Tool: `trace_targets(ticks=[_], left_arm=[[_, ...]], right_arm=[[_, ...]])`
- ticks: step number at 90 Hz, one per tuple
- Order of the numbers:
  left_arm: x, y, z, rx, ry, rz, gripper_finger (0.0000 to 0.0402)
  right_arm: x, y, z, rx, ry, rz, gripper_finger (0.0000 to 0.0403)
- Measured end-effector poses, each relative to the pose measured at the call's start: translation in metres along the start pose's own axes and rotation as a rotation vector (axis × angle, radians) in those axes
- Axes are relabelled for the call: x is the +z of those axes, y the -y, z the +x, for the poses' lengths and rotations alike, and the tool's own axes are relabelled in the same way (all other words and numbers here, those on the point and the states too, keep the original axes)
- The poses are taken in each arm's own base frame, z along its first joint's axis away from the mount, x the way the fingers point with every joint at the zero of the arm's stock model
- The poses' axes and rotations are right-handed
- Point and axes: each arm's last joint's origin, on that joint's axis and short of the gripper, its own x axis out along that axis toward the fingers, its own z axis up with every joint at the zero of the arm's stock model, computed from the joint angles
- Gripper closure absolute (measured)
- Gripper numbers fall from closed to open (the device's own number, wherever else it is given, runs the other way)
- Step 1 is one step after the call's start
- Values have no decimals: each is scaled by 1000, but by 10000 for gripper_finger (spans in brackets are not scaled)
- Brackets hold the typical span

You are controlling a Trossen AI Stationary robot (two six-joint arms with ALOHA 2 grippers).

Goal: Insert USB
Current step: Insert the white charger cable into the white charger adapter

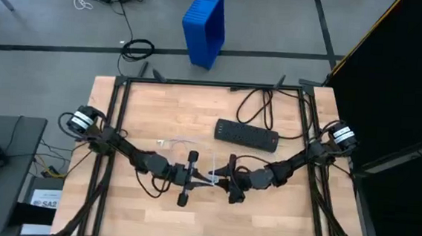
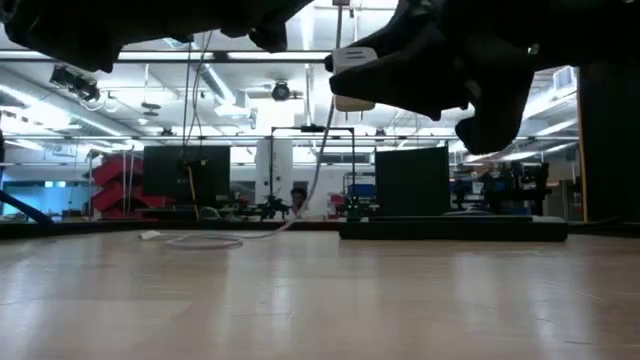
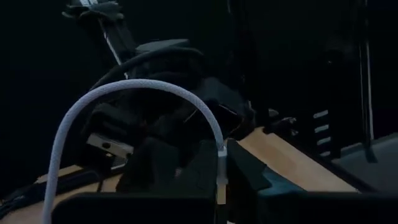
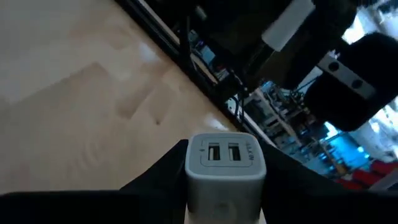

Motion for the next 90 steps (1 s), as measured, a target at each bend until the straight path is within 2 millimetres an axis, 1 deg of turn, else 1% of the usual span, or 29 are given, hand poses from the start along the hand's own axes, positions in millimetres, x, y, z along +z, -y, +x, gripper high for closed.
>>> trace_targets(ticks=[25,33,45,53,73,90], left_arm=[[0,1,0,-27,6,28,401],[1,1,0,-24,12,28,401],[5,-2,0,26,44,15,401],[5,-2,0,29,43,22,401],[-2,-1,2,57,30,48,401],[-7,0,3,86,39,68,401]], right_arm=[[2,0,-1,-8,13,-2,284],[5,4,-1,-38,42,61,284],[8,12,0,-89,95,226,284],[7,14,1,-88,112,295,284],[4,17,4,-42,149,381,284],[4,17,4,-40,147,390,284]])
